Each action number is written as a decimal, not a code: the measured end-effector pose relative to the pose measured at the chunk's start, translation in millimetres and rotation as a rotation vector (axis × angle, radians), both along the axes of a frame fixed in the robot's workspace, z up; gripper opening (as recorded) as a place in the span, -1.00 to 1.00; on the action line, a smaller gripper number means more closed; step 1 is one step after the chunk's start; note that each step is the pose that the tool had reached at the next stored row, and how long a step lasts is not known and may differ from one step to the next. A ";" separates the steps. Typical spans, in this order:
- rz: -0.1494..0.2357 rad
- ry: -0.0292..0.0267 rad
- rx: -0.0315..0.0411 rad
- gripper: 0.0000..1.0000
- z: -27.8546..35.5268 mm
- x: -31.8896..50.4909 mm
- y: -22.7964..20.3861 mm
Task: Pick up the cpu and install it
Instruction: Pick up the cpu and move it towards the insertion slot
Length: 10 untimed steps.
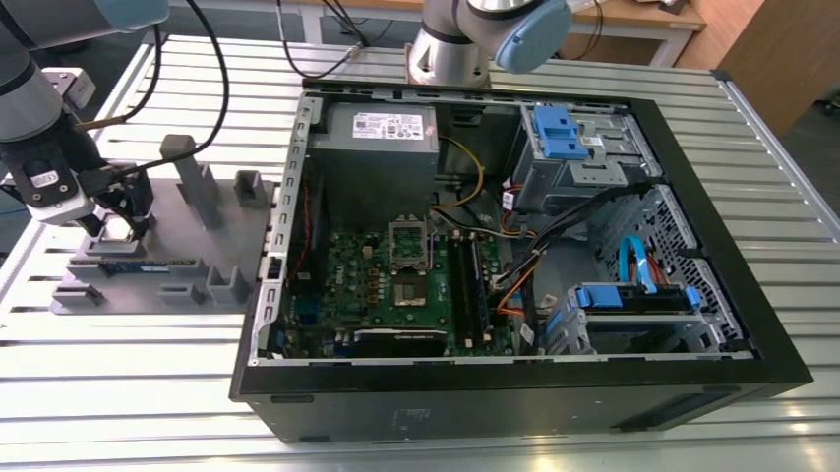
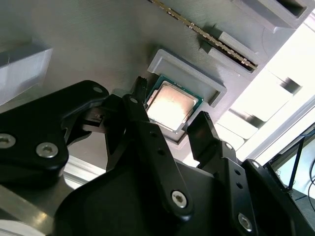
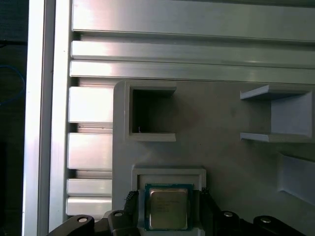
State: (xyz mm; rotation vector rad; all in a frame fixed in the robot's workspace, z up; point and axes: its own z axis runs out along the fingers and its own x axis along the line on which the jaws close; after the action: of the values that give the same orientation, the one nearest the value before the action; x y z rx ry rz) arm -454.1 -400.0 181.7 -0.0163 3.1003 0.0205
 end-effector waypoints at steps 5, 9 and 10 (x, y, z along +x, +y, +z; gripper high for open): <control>0.000 0.0001 0.0000 0.18 0.0 -0.1 0.0; 0.000 0.0001 0.0000 -0.06 0.0 -0.1 0.0; 0.000 0.0001 0.0000 -0.06 0.0 -0.1 0.0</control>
State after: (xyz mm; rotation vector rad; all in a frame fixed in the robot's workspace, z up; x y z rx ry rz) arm -454.2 -400.0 181.7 -0.0163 3.1004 0.0205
